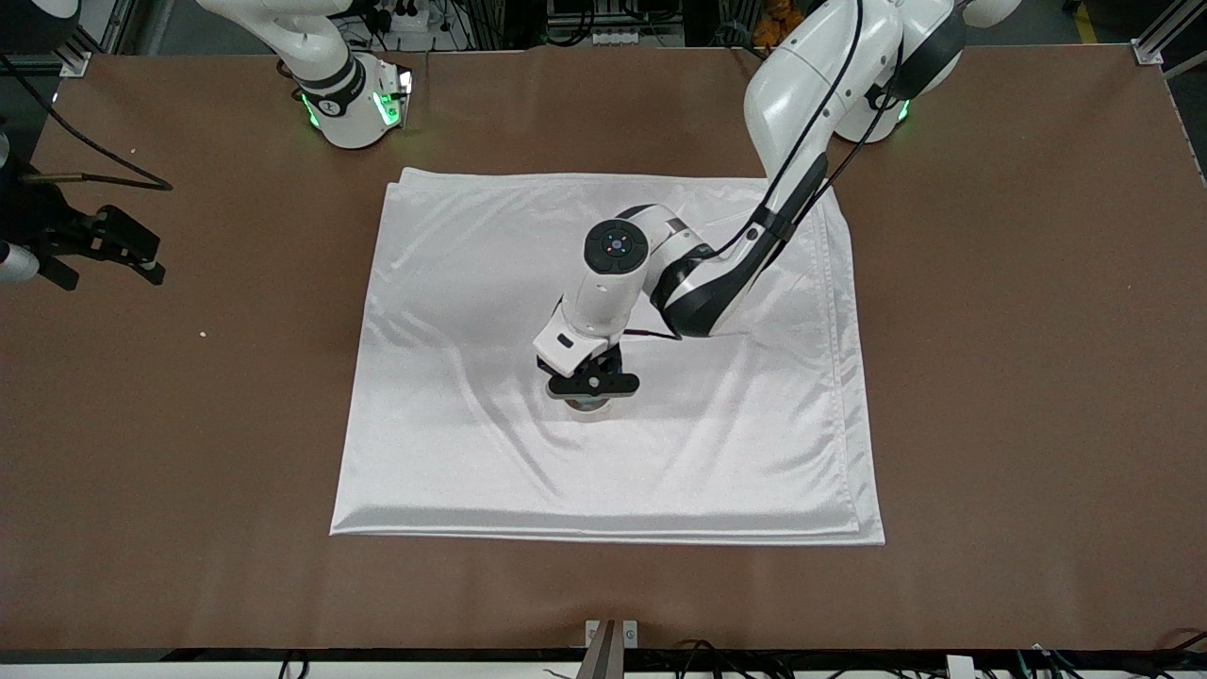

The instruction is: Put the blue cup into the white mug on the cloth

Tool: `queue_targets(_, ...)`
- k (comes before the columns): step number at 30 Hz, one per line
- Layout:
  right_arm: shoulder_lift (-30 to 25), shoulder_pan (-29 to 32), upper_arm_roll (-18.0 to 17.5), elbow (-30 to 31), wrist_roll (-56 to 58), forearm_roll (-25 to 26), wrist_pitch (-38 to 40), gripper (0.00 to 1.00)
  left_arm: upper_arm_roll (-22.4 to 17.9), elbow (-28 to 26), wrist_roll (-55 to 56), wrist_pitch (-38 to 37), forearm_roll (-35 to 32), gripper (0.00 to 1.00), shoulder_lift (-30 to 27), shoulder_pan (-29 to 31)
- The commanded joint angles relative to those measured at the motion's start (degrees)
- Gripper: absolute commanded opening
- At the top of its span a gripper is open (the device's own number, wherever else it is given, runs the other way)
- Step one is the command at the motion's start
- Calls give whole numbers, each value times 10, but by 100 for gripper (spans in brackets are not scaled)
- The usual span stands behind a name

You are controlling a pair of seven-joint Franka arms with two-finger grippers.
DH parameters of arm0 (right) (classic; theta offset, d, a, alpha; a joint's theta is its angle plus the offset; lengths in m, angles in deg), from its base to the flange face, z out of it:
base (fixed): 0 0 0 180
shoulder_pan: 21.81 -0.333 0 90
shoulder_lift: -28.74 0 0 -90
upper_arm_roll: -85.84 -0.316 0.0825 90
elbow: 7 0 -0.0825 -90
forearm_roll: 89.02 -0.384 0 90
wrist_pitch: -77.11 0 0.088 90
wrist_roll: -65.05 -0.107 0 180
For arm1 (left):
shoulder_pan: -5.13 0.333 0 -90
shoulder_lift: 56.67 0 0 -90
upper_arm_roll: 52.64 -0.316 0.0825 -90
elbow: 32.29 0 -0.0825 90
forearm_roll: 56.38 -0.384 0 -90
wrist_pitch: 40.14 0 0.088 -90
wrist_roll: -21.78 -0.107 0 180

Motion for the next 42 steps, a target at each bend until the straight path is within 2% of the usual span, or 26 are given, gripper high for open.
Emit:
queue_targets(1,-14,31,-26,15,14,-12,-2,100,-6,13,15,0,-16,29,1,-9)
queue_targets(3,-14,41,-37,15,20,-12,-3,100,-6,12,17,0,-15,43,-3,-8)
queue_targets(5,-14,40,-37,15,21,-12,-4,100,-6,12,17,-1,-14,50,-7,-7)
queue_targets(10,-14,35,-37,15,20,-11,-6,100,-6,2,18,-26,-10,54,-31,-3)
queue_targets(12,-13,35,-36,15,20,-12,-6,100,-6,-1,18,-55,-11,59,-46,-1)
queue_targets(13,-13,35,-36,15,20,-12,-6,100,-6,-1,17,-68,-14,62,-51,0)
queue_targets(15,-10,35,-35,15,20,-12,-6,100,-6,-2,15,-98,-15,78,-63,2)
queue_targets(16,-8,35,-35,14,21,-12,-7,100,-7,-2,13,-115,-17,82,-71,4)
queue_targets(21,-1,40,-35,13,21,-21,-13,100,-18,-4,5,-202,-20,90,-105,6)
queue_targets(23,-1,41,-35,13,23,-22,-13,100,-19,-14,5,-222,-20,100,-123,12)
queue_targets(31,-1,51,-35,14,29,-30,-18,100,-19,-126,-5,-227,-15,100,-241,53)
queue_targets(36,-1,47,-35,14,30,-30,-20,100,-19,-201,-52,-226,-6,100,-316,78)
queue_targets(42,-1,46,-38,14,35,-26,-24,100,-19,-273,-137,-226,50,100,-401,120)
